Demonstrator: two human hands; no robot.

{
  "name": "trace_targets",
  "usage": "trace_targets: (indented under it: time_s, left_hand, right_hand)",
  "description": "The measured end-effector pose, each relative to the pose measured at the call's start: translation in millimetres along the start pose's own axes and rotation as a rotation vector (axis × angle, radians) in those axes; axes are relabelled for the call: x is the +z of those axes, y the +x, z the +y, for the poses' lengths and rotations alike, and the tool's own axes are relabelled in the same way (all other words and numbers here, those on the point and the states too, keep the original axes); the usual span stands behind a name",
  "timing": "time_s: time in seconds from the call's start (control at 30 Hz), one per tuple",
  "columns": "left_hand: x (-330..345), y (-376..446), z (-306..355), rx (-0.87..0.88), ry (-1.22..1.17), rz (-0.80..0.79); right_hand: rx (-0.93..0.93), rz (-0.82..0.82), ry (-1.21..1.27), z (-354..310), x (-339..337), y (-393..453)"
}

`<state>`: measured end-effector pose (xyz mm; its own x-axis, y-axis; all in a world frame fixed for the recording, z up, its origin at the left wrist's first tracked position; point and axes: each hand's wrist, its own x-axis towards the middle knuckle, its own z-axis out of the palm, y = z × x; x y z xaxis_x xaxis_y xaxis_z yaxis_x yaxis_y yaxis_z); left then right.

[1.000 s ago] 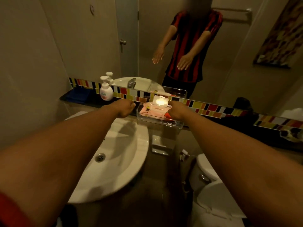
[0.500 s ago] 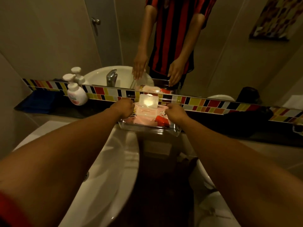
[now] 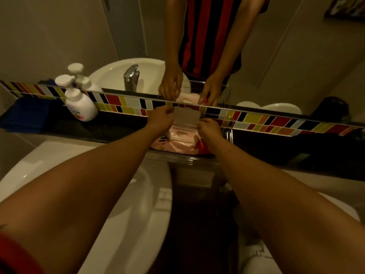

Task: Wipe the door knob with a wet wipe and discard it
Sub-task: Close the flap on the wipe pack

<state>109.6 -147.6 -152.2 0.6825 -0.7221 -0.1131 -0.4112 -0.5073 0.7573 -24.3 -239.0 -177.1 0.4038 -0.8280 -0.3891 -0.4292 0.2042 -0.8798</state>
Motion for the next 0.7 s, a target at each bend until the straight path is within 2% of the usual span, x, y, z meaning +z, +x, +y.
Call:
trace_targets:
  time_s: [0.1, 0.17, 0.37, 0.53, 0.7]
  left_hand:
    - [-3, -6, -3, -0.019, -0.209, 0.003]
    - [-7, -13, -5, -0.013, -0.217, -0.01]
    - [-4, -36, -10, 0.124, 0.094, -0.061]
    - [4, -43, -13, 0.223, 0.401, -0.124]
    - [12, -35, -21, 0.172, 0.421, -0.069]
  right_hand:
    - [-0.033, -0.004, 0.048, 3, -5, -4]
    - [-0.056, -0.011, 0.05, 3, -7, -10]
    - [-0.176, -0.053, -0.155, 10, -12, -25]
    - [-0.319, -0.212, -0.465, 19, -9, -28]
    - [-0.422, -0.3, -0.684, 22, -10, -28]
